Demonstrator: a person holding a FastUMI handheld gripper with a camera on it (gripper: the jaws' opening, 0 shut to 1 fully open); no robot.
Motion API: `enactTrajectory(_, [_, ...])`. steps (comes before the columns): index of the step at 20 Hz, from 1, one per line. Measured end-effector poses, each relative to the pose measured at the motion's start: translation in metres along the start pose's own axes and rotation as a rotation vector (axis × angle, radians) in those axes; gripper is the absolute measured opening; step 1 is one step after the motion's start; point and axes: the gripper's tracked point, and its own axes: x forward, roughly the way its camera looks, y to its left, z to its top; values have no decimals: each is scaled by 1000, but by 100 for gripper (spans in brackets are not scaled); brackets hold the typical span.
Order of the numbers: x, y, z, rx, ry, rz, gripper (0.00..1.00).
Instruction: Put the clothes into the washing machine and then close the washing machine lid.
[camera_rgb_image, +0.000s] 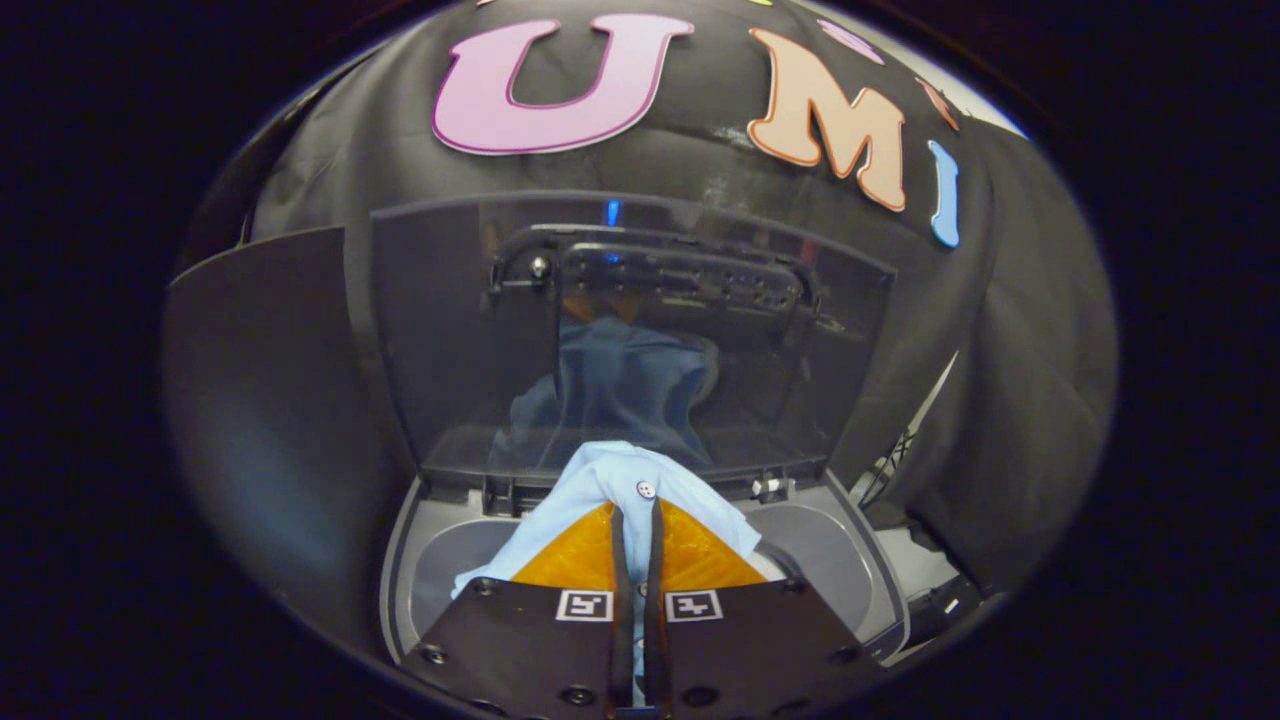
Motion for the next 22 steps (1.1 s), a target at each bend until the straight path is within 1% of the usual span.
enactTrajectory(2, [11,-2,-21,-5,76,1,10])
enactTrajectory(6, [18,-3,-56,-12,187,16,10])
enactTrajectory(7, [18,-6,-61,0,201,12,17])
enactTrajectory(9, [16,-9,-60,81,184,9,32])
enactTrajectory(10, [19,-10,-58,128,167,7,38])
enactTrajectory(12, [16,-18,-57,183,150,-14,50])
enactTrajectory(16, [-1,-22,-37,222,85,5,97])
enactTrajectory(17, [-7,-23,-32,229,61,4,98])
enactTrajectory(19, [-20,-27,-22,227,24,-6,97])
enactTrajectory(22, [-41,-30,3,200,-41,-8,97])
